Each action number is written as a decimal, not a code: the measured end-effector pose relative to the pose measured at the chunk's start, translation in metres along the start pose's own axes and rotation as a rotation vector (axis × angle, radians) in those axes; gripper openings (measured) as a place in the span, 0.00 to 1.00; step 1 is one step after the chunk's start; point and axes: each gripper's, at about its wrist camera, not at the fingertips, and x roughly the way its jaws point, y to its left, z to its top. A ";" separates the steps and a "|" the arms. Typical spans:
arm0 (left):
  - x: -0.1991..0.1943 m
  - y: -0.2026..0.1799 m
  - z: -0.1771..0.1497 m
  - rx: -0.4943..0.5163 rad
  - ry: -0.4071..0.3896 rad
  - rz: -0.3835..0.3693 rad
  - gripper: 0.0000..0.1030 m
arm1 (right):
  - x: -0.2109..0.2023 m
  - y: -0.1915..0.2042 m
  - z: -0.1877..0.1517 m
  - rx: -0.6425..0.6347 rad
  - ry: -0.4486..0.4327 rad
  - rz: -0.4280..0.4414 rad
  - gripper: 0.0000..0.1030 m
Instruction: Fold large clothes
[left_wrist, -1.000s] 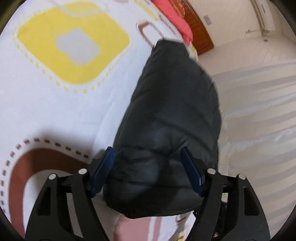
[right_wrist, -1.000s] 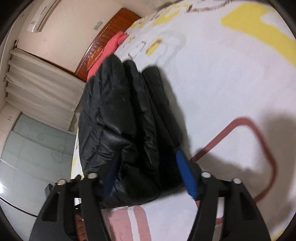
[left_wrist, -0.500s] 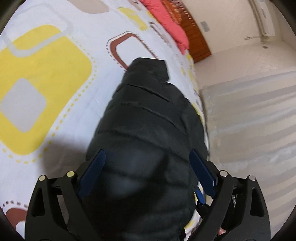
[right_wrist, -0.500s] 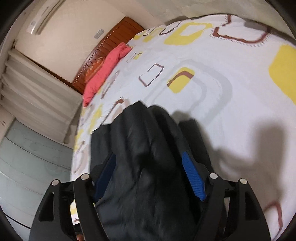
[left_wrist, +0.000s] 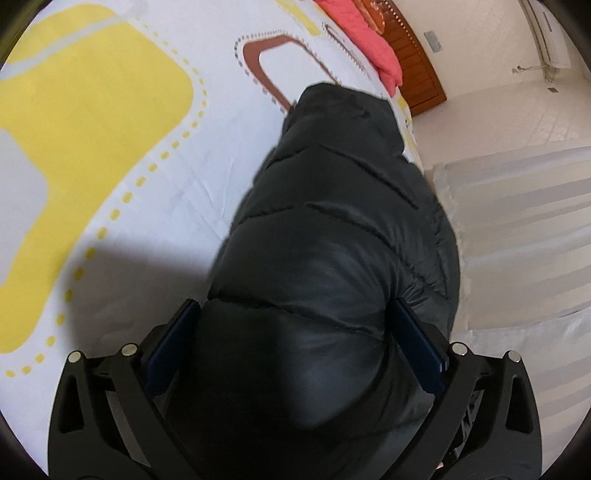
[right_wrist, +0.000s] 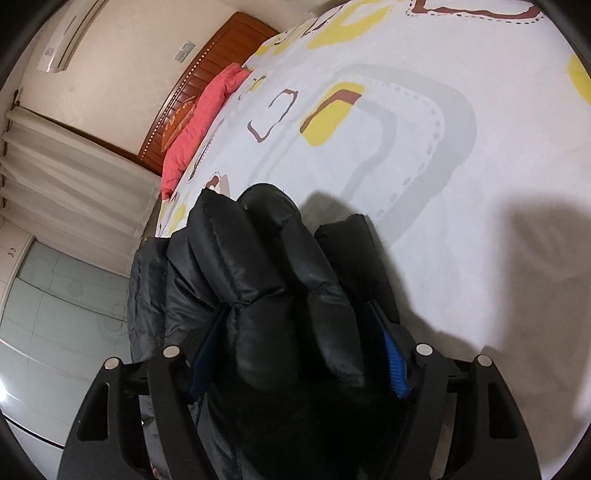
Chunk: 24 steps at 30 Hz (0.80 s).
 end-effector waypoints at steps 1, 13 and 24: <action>0.003 -0.001 0.001 0.006 0.003 0.005 0.98 | 0.000 0.000 0.000 0.000 -0.001 0.004 0.64; 0.017 -0.009 -0.005 0.114 -0.042 0.072 0.95 | -0.003 -0.009 -0.011 0.000 -0.034 0.047 0.55; 0.013 0.004 0.013 0.078 0.007 0.007 0.96 | -0.016 -0.011 -0.014 0.000 -0.027 0.097 0.65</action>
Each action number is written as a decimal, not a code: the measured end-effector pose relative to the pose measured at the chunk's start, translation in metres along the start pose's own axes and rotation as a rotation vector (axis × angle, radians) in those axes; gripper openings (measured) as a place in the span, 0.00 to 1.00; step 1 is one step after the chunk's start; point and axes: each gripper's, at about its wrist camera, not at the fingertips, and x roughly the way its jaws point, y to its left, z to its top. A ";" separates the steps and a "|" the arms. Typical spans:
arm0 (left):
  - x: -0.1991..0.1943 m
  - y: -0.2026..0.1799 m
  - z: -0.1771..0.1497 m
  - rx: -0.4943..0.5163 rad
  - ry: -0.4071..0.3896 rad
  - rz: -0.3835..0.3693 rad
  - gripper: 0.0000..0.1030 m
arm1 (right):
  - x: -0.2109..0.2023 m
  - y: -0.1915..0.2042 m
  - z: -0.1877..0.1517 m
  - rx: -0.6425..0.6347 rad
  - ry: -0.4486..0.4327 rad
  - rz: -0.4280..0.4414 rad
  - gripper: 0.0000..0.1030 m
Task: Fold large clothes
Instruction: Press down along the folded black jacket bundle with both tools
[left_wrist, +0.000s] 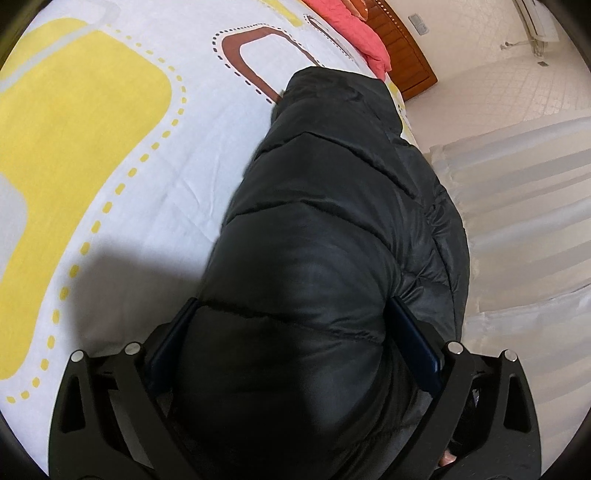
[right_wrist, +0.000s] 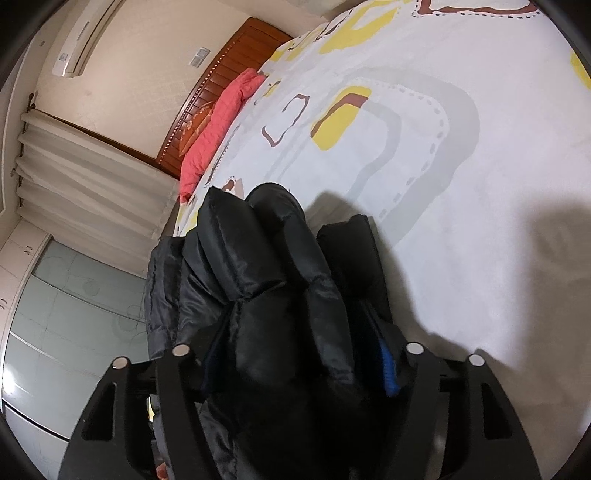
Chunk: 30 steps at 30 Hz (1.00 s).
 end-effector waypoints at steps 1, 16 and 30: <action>0.000 0.001 0.000 -0.004 -0.002 -0.003 0.97 | 0.001 0.000 -0.001 0.004 0.000 0.011 0.65; 0.009 -0.006 -0.005 0.056 0.032 -0.019 0.98 | 0.006 0.003 -0.004 -0.083 0.073 0.093 0.65; -0.002 -0.012 -0.017 0.088 -0.019 -0.058 0.68 | 0.001 0.016 -0.018 -0.090 0.024 0.106 0.38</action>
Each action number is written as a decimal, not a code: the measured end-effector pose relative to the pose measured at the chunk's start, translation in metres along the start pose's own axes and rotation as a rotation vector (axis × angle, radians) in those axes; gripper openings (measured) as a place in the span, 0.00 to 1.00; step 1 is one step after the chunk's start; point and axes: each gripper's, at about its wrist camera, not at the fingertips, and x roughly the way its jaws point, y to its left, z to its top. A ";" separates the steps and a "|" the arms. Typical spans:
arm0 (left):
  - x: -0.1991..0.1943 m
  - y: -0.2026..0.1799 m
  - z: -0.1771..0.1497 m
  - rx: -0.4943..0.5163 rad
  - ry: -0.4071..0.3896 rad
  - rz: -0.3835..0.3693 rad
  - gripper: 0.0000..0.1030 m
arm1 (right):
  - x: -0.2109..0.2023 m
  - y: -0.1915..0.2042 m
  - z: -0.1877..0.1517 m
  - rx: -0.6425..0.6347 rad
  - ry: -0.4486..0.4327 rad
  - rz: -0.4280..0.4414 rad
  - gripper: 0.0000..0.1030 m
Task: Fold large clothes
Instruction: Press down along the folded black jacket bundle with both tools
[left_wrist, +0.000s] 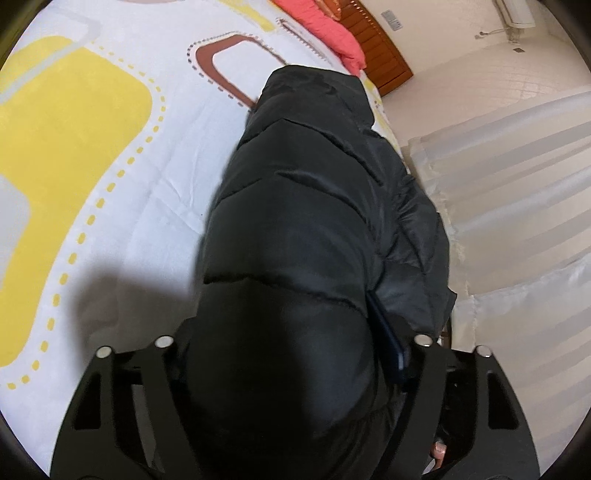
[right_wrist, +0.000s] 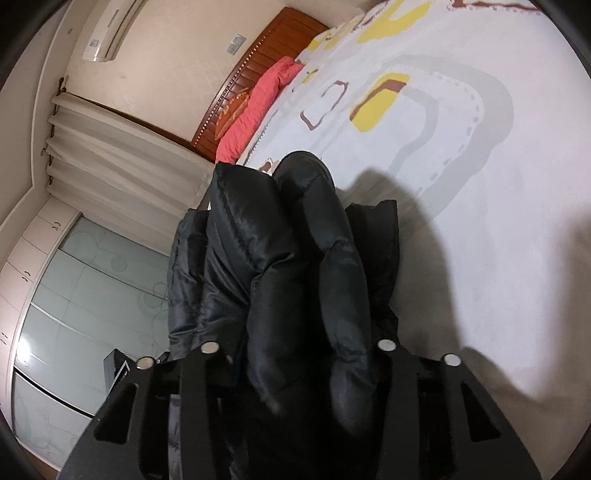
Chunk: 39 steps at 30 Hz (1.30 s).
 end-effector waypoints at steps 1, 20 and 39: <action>-0.003 0.001 0.000 0.007 -0.003 -0.007 0.67 | -0.001 0.003 -0.002 -0.001 -0.006 0.001 0.36; -0.095 0.042 0.102 0.016 -0.180 0.023 0.62 | 0.140 0.100 0.019 0.058 0.086 0.217 0.30; -0.059 0.105 0.134 -0.089 -0.130 0.078 0.77 | 0.166 0.087 0.015 0.054 0.124 0.130 0.46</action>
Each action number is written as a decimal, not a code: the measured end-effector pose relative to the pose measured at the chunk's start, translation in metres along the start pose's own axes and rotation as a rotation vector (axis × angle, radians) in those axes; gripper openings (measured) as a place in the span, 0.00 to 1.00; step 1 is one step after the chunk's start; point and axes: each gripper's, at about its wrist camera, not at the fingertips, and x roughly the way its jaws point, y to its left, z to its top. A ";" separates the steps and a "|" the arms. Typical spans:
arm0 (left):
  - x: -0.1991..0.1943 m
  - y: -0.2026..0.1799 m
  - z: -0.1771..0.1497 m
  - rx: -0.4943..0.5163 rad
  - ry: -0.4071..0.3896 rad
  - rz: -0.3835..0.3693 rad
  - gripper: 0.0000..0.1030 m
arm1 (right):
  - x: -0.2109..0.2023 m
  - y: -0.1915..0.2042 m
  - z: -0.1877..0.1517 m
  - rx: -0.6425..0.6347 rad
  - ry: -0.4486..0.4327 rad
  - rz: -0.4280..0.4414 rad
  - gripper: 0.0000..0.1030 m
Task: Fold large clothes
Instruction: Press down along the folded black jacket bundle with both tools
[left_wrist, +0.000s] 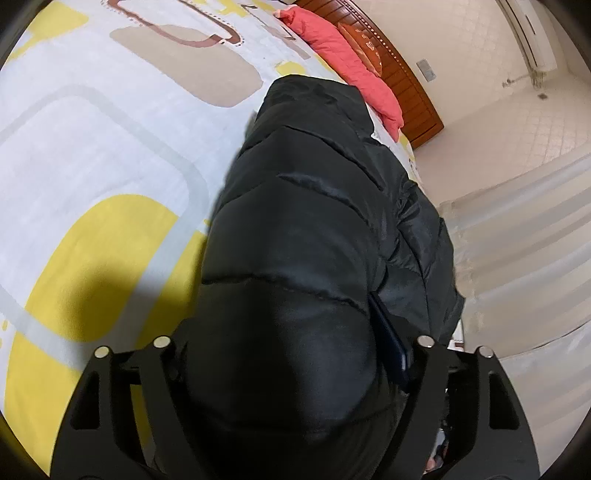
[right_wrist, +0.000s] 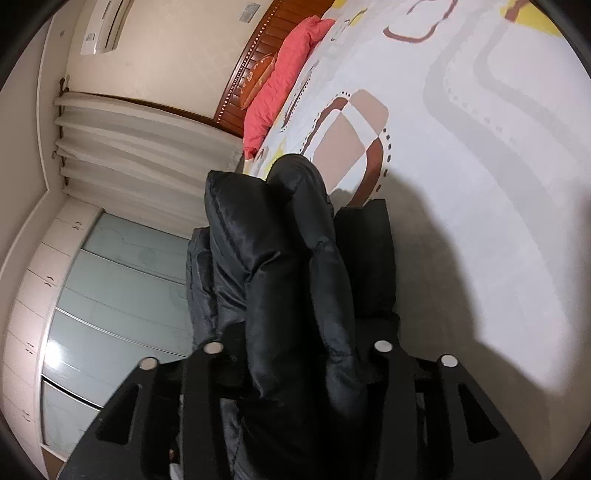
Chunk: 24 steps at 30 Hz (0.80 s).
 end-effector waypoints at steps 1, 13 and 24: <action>-0.002 0.004 0.001 -0.021 0.003 -0.004 0.78 | -0.003 0.003 0.000 -0.006 -0.002 -0.010 0.53; -0.019 0.011 0.029 -0.135 -0.026 -0.009 0.85 | 0.004 0.022 0.038 -0.011 -0.004 -0.081 0.68; 0.031 0.014 0.036 -0.089 0.082 0.145 0.77 | 0.033 -0.015 0.041 0.104 0.031 -0.118 0.33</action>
